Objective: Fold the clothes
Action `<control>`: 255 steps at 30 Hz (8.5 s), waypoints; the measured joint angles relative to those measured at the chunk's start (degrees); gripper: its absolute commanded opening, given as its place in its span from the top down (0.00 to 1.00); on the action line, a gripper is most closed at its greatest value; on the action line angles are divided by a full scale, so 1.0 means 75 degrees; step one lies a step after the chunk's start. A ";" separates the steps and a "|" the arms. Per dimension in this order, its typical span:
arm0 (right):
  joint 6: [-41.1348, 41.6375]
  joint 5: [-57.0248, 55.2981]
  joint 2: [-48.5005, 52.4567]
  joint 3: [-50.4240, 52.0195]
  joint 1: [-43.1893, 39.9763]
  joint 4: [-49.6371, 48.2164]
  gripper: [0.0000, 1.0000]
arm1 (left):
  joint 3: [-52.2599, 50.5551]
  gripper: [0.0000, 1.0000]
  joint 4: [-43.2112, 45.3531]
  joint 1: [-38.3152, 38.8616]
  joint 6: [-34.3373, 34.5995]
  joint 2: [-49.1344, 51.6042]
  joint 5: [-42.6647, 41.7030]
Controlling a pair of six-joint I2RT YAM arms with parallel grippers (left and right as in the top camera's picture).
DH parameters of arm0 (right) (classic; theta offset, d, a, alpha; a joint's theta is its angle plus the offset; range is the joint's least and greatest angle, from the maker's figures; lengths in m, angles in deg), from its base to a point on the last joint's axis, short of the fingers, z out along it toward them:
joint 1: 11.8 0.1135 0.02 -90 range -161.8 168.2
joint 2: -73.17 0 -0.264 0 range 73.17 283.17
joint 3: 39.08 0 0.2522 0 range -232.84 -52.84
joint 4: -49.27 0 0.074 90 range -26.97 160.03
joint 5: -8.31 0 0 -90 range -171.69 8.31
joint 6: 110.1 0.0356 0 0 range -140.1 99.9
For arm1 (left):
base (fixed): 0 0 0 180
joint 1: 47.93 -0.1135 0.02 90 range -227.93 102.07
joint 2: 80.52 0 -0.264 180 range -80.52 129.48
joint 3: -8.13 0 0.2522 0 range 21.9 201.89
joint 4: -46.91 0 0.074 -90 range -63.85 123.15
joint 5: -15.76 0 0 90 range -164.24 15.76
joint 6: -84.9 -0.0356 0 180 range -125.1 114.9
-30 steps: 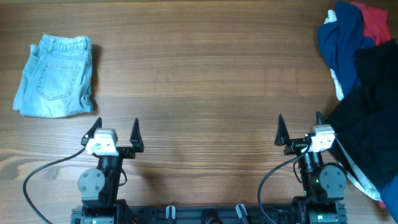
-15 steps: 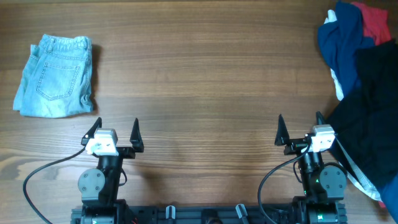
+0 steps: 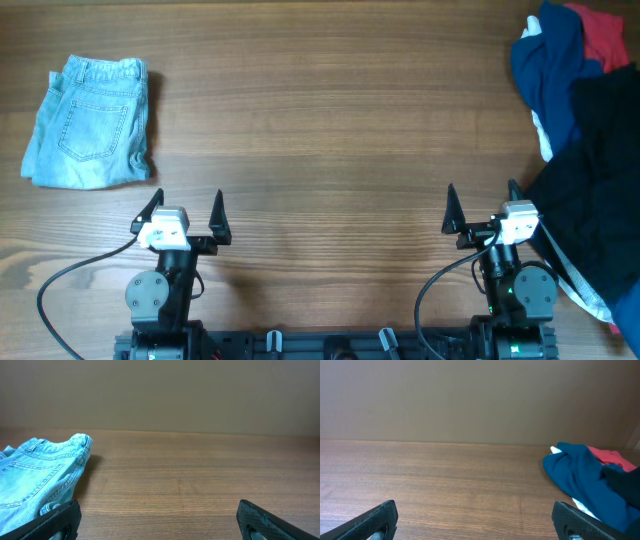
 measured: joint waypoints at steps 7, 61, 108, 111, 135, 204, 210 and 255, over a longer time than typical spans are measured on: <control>0.0000 0.0000 0.0000 0.0000 0.0000 0.0000 0.00 | 0.0000 0.00 0.0000 0.0000 0.0003 0.0000 0.0000; 0.0685 0.0487 0.6816 -0.5936 0.0000 0.3640 0.00 | 0.6379 0.00 -0.4843 0.0000 0.1565 0.5738 -0.0997; 0.5476 -0.4036 1.2120 -0.5989 -0.1437 0.3981 0.42 | 0.6385 0.00 -0.4817 0.0000 0.1585 0.5759 -0.1189; 0.5476 -0.3879 1.2120 -0.5945 -0.1437 0.3847 0.42 | 0.6385 0.00 -0.4817 0.0000 0.1585 0.5759 -0.1189; 0.4986 -0.3733 1.2018 -0.5683 -0.1440 0.3969 0.96 | 0.6385 0.00 -0.4817 0.0000 0.1585 0.5759 -0.1189; 0.6178 -0.4666 0.8886 -0.9130 0.5152 0.8542 0.00 | 0.6406 0.00 -0.5015 0.0000 0.1585 0.5761 -0.1189; 0.7268 -0.4692 0.8886 -0.9130 0.5149 0.9503 0.00 | 0.6406 0.00 -0.5015 0.0000 0.1585 0.5817 -0.1186; 0.8096 -0.3739 0.8635 -0.9116 0.5152 1.0048 0.00 | 0.6484 0.74 0.2276 0.1781 0.1682 1.3551 -0.1195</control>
